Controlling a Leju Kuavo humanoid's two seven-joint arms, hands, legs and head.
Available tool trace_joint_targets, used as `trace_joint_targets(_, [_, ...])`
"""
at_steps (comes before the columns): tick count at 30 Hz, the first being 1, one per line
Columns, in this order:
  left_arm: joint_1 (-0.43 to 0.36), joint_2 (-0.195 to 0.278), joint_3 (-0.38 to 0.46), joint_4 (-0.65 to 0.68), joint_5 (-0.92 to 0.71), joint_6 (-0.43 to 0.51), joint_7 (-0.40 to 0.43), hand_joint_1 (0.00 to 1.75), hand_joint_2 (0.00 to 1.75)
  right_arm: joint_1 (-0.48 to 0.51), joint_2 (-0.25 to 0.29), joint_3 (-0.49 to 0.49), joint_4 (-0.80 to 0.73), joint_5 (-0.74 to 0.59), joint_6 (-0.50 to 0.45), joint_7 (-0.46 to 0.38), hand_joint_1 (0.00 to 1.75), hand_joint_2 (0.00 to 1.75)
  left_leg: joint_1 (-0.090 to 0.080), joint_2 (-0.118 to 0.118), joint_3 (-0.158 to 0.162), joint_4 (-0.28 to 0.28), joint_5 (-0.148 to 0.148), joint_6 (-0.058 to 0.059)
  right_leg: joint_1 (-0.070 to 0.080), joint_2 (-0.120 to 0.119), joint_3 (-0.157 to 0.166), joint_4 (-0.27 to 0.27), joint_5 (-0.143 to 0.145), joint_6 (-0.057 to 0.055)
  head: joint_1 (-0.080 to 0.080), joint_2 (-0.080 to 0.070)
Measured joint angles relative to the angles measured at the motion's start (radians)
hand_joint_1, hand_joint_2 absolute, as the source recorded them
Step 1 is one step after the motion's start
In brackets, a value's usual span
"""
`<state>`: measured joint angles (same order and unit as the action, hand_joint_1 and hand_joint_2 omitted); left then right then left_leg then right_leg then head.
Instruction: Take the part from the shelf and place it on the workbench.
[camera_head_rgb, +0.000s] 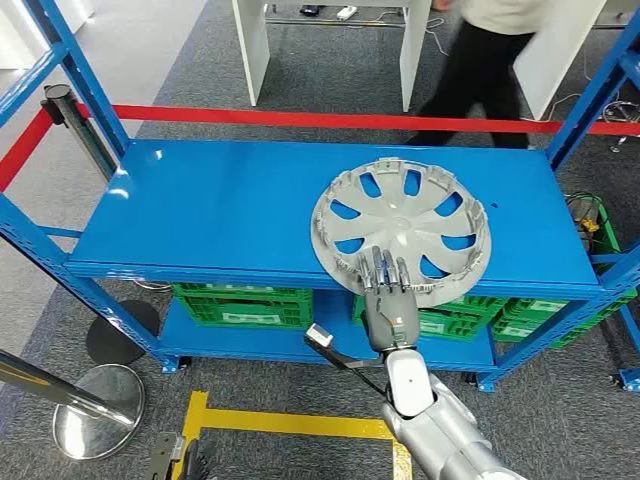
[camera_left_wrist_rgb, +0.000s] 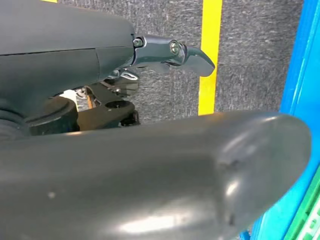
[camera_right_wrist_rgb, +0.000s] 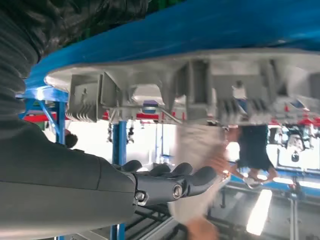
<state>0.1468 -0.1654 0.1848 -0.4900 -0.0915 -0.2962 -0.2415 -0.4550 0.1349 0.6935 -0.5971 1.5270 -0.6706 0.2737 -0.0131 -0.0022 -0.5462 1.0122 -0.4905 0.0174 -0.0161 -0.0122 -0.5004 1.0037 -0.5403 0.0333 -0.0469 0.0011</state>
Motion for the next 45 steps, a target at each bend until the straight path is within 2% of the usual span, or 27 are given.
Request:
trace_joint_targets(18, [-0.019,0.037,-0.093,0.064,0.055,0.004,-0.023,0.0,0.0,-0.063,0.01,-0.045,0.08,0.006,0.0,0.049,0.0,1.75,0.0,0.0,0.0,0.0,0.0,0.0,0.0,0.0,0.0,0.0,0.0,0.0,0.0,0.0])
trace_joint_targets(28, [-0.021,0.047,-0.125,0.068,0.082,0.014,-0.019,0.0,0.0,-0.085,0.012,-0.057,0.102,0.009,0.017,0.048,0.03,1.75,0.0,0.0,0.0,0.0,0.0,0.0,0.0,0.0,0.0,0.0,0.0,0.0,0.0,0.0])
trace_joint_targets(29, [-0.023,0.046,-0.129,0.068,0.087,0.017,-0.015,0.0,0.0,-0.086,0.014,-0.057,0.103,0.01,0.026,0.05,0.26,1.75,0.0,0.0,0.0,0.0,0.0,0.0,0.0,0.0,0.0,0.0,0.0,0.0,0.0,0.0])
trace_joint_targets(32, [-0.03,0.045,-0.139,0.068,0.096,0.022,-0.002,0.0,0.0,-0.09,0.019,-0.058,0.103,0.01,0.043,0.053,1.54,1.75,0.0,0.0,0.0,0.0,0.0,0.0,0.0,0.0,0.0,0.0,0.0,0.0,0.0,0.0])
trace_joint_targets(33, [-0.031,0.045,-0.141,0.068,0.099,0.022,-0.001,0.0,0.0,-0.09,0.02,-0.058,0.103,0.01,0.046,0.052,1.75,1.75,0.0,0.0,0.0,0.0,0.0,0.0,0.0,0.0,0.0,0.0,0.0,0.0,0.0,0.0])
trace_joint_targets(45, [-0.024,0.048,-0.173,0.046,0.158,0.023,0.037,0.0,0.0,-0.097,0.02,-0.06,0.108,0.007,0.103,0.048,1.75,1.75,0.0,0.0,0.0,0.0,0.0,0.0,0.0,0.0,0.0,0.0,0.0,0.0,0.0,0.0])
